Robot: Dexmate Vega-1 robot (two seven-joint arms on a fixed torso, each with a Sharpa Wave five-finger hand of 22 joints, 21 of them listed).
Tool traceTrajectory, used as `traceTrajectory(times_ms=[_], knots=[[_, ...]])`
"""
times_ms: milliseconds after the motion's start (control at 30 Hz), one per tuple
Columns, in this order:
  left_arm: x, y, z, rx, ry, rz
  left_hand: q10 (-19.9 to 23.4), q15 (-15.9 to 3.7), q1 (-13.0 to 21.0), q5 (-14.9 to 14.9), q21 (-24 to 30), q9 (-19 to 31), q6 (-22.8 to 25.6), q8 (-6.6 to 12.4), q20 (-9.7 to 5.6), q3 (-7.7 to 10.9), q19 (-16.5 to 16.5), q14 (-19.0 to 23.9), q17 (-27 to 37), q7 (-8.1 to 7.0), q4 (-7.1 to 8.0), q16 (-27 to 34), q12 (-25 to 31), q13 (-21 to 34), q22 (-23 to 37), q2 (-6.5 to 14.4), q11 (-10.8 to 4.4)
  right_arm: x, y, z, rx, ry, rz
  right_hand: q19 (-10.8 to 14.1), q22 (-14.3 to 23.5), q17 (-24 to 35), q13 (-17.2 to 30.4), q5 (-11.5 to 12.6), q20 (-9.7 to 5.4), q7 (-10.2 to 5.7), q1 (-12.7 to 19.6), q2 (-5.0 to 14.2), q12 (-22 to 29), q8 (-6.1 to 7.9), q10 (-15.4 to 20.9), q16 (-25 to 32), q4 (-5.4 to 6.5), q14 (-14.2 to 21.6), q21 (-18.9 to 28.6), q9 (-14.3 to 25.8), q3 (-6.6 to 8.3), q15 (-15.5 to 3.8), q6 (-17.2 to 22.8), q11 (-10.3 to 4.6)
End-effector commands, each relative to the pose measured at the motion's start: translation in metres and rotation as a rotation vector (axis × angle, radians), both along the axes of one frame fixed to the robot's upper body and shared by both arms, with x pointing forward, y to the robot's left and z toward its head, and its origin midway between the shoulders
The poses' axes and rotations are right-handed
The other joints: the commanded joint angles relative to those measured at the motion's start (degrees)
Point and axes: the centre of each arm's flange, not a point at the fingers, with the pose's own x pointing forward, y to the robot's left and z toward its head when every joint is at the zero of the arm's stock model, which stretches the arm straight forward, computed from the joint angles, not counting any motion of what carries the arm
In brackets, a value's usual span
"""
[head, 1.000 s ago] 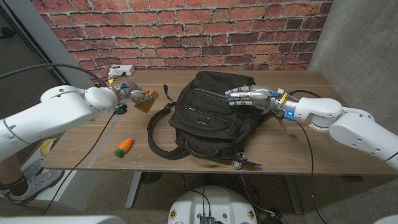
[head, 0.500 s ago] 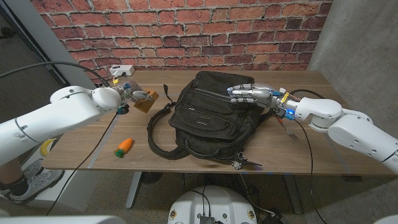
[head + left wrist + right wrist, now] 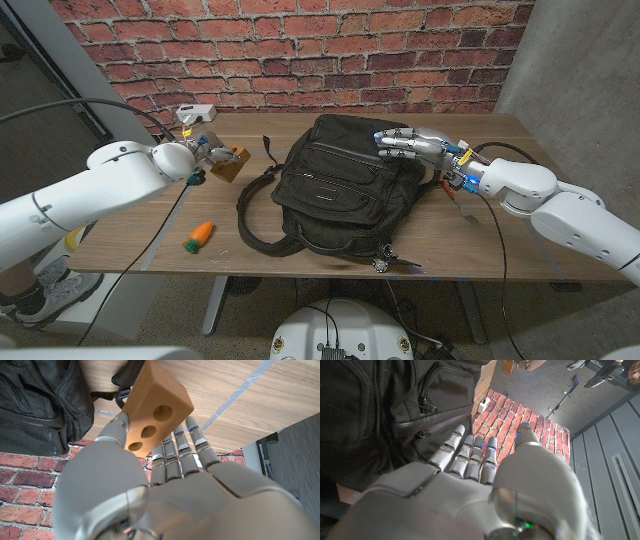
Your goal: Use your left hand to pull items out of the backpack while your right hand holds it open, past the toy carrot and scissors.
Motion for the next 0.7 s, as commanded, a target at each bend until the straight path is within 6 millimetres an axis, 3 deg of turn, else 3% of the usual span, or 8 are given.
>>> traceTrajectory(times_ms=[33, 333, 433, 467, 700], knots=[[0.003, 0.007, -0.004, 0.017, 0.006, 0.036, 0.2, -0.42, 0.2, 0.1, 0.3, 7.3, 1.5, 0.59, -0.29, 0.41, 0.1, 0.2, 0.1, -1.19, 0.04, -0.3, 0.5, 0.2, 0.1, 0.5, -0.51, 0.001, -0.008, -0.004, 0.055, -0.076, -0.036, -0.4, 0.2, 0.1, 0.1, -0.1, -0.18, -0.09, -1.4, 0.04, 0.0, -0.3, -0.3, 0.2, 0.87, -0.5, 0.4, 0.1, -0.08, 0.07, -0.7, -0.01], [0.006, 0.008, -0.005, 0.024, 0.021, 0.035, 0.1, -0.5, 0.1, 0.1, 0.4, 7.3, 1.4, 0.59, -0.25, 0.46, 0.1, 0.3, 0.1, -1.27, 0.1, -0.4, 0.4, 0.1, 0.1, 0.5, -0.54, 0.009, -0.009, -0.005, 0.071, -0.078, -0.042, -1.1, 0.2, -0.1, -0.2, -0.5, -0.25, 0.1, -6.5, 0.48, 0.0, -0.75, -1.0, 0.4, 3.39, -1.3, 0.4, -0.1, -1.67, 0.32, -1.6, 0.48], [0.006, 0.008, -0.005, 0.026, 0.023, 0.038, 0.2, -0.49, 0.1, 0.1, 0.4, 7.3, 1.4, 0.57, -0.27, 0.44, 0.1, 0.3, 0.1, -1.29, 0.15, -0.4, 0.5, 0.1, 0.1, 0.5, -0.56, 0.012, -0.01, -0.005, 0.076, -0.078, -0.043, -1.4, 0.2, -0.2, -0.3, -0.6, -0.17, 0.25, -8.7, 0.52, 0.0, -0.92, -1.2, 0.4, 4.47, -1.7, 0.4, -0.3, -2.42, 0.69, -2.1, 0.7], [0.006, 0.008, -0.005, 0.026, 0.024, 0.041, 0.2, -0.51, 0.1, 0.1, 0.4, 7.3, 1.5, 0.58, -0.26, 0.43, 0.1, 0.4, 0.1, -1.29, 0.13, -0.4, 0.4, 0.0, 0.1, 0.4, -0.49, 0.013, -0.011, -0.005, 0.082, -0.078, -0.043, -1.6, 0.2, -0.2, -0.4, -0.7, -0.21, 0.41, -11.0, 0.86, 0.0, -0.98, -1.3, 0.5, 5.65, -1.9, 0.5, -0.4, -3.04, 0.79, -2.3, 0.77], [0.006, 0.005, -0.008, 0.071, 0.026, 0.078, 0.3, -0.57, 0.1, 0.0, 0.4, 7.2, 1.5, 0.61, -0.31, 0.46, 0.1, 0.4, 0.2, -1.26, 0.11, -0.4, 0.4, -0.1, 0.1, 0.4, -0.53, 0.02, -0.016, -0.006, 0.107, -0.084, -0.05, -2.5, 0.3, -0.2, -0.6, -0.7, -0.39, 0.43, -15.3, 1.58, 0.0, -1.14, -1.8, 0.6, 7.97, -2.6, 0.4, -0.6, -4.21, 0.74, -2.8, 1.16]])
